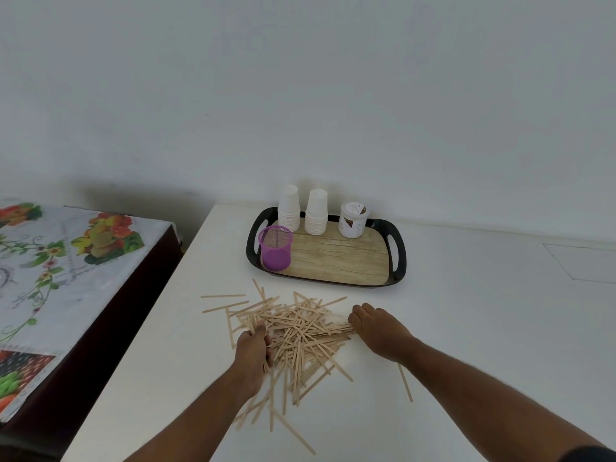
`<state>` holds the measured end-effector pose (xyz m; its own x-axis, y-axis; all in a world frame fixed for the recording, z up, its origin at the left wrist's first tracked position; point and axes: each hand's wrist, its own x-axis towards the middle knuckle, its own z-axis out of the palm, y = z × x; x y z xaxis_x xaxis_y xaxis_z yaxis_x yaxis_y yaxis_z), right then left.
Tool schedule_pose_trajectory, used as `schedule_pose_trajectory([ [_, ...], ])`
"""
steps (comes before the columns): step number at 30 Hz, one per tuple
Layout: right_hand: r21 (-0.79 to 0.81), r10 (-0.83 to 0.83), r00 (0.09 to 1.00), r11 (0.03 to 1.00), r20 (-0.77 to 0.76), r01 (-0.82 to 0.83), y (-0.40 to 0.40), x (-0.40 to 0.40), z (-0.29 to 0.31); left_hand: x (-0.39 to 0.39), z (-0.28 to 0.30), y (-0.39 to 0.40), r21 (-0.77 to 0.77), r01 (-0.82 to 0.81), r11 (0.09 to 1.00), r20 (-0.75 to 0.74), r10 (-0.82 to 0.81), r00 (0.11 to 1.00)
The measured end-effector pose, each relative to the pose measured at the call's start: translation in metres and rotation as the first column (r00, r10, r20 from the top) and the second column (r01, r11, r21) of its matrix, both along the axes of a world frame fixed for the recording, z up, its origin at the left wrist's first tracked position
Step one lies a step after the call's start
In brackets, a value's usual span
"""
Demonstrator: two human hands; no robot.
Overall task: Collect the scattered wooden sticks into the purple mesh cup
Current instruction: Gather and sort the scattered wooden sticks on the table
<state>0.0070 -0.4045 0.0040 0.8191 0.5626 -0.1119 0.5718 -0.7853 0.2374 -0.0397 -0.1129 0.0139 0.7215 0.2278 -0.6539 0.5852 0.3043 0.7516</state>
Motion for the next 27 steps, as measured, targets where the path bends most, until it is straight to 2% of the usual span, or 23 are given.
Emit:
schedule_pose_trajectory([
  [12,0.043,-0.149,0.981,0.987,-0.124,0.155,-0.021,0.005,0.011,0.001,-0.004,-0.007,0.000,0.024,1.000,-0.019,-0.024,1.000],
  [19,0.206,-0.253,0.932,0.928,-0.261,0.310,-0.033,-0.003,0.016,0.002,0.003,-0.020,-0.028,0.032,0.999,-0.038,-0.033,0.999],
  [27,0.417,-0.300,0.888,0.799,-0.347,0.433,-0.016,-0.022,0.016,-0.001,0.025,-0.045,-0.202,0.085,0.976,0.039,-0.079,0.996],
])
